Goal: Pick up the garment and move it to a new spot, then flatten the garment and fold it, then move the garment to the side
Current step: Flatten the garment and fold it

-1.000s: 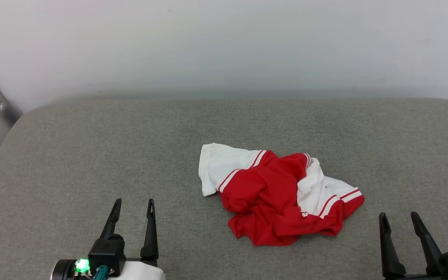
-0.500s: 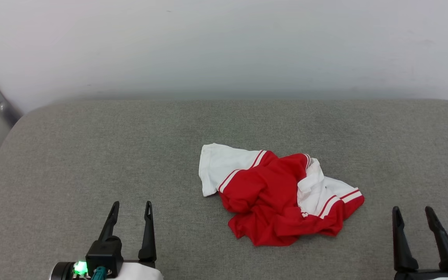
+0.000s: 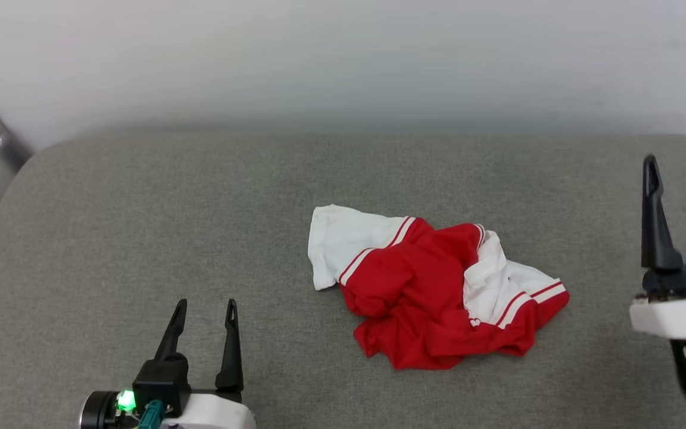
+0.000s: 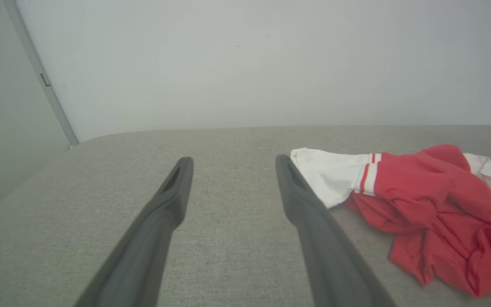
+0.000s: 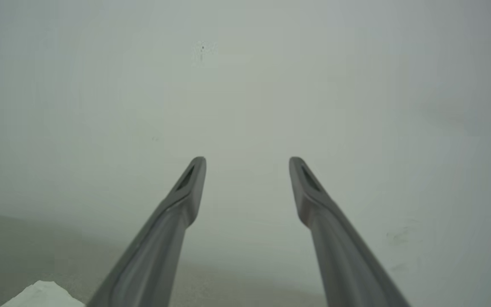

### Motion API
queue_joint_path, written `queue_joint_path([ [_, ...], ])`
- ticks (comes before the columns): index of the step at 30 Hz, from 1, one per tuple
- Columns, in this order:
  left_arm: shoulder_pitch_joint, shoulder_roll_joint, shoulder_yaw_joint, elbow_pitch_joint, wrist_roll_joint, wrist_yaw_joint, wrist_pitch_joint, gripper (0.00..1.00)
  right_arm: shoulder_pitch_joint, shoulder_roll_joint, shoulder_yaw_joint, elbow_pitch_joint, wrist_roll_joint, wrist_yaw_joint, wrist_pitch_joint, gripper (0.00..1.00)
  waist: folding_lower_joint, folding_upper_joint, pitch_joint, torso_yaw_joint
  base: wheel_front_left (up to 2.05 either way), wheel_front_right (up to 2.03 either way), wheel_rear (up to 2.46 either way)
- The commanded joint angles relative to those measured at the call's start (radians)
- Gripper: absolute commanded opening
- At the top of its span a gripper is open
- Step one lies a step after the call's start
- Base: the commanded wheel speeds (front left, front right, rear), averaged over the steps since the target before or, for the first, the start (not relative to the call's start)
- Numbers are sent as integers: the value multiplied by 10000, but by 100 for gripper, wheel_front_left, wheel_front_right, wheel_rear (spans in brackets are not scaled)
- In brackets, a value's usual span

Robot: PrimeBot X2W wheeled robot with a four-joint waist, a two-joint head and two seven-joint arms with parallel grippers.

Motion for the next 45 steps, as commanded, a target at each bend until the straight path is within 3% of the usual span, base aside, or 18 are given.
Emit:
queue_joint_path([
  [1,-151,-55,15,18,70,-41,-26,100,-344,-381,233,301,100,-7,-15,100,-1,0,166,80,0,0,0],
  [5,-316,-135,45,24,89,-113,-26,100,-1347,-1869,1472,1438,674,-7,602,100,-1,0,503,194,0,0,0],
  [9,-545,-177,36,-42,135,-165,-26,100,-2327,-3576,3515,2107,2143,-7,2813,100,-1,0,888,301,0,0,0],
  [14,-926,-243,-8,-171,132,-196,-26,100,-3668,-5536,6169,1998,4238,-8,5565,100,-1,0,1445,499,0,0,0],
  [18,-1224,-282,-91,-263,66,-176,-26,100,-4897,-6468,7831,1719,6088,-8,7670,100,-1,0,1948,702,0,0,0],
  [23,-1630,-314,-224,-271,-78,-162,-26,100,-6367,-6973,9349,1812,7347,-7,9496,100,-1,0,2628,1065,0,0,0],
  [28,-1956,-325,-542,-332,-375,18,-26,100,-7480,-7089,10653,2176,8062,-8,10522,100,-1,0,3172,1431,0,0,0],
  [40,-2325,-322,-839,-362,-697,333,-26,100,-7588,-6838,13364,3306,8840,-7,10327,100,-1,0,3641,1815,0,0,0],
  [41,-2317,-322,-818,-326,-689,347,-26,100,-7667,-6830,13494,3342,8789,-7,10164,95,-1,0,3600,1789,0,0,0],
  [42,-2290,-323,-792,-288,-677,355,-26,100,-7789,-6828,13572,3388,8733,-7,9966,11,-1,0,3535,1753,0,0,0],
  [43,-2249,-322,-755,-254,-655,350,-26,100,-7987,-6814,13599,3433,8670,-8,9711,0,-1,0,3455,1703,0,0,0],
  [45,-2168,-321,-673,-214,-625,344,-26,100,-8403,-6771,13590,3579,8647,-13,9210,0,-1,0,3233,1572,0,0,0],
])
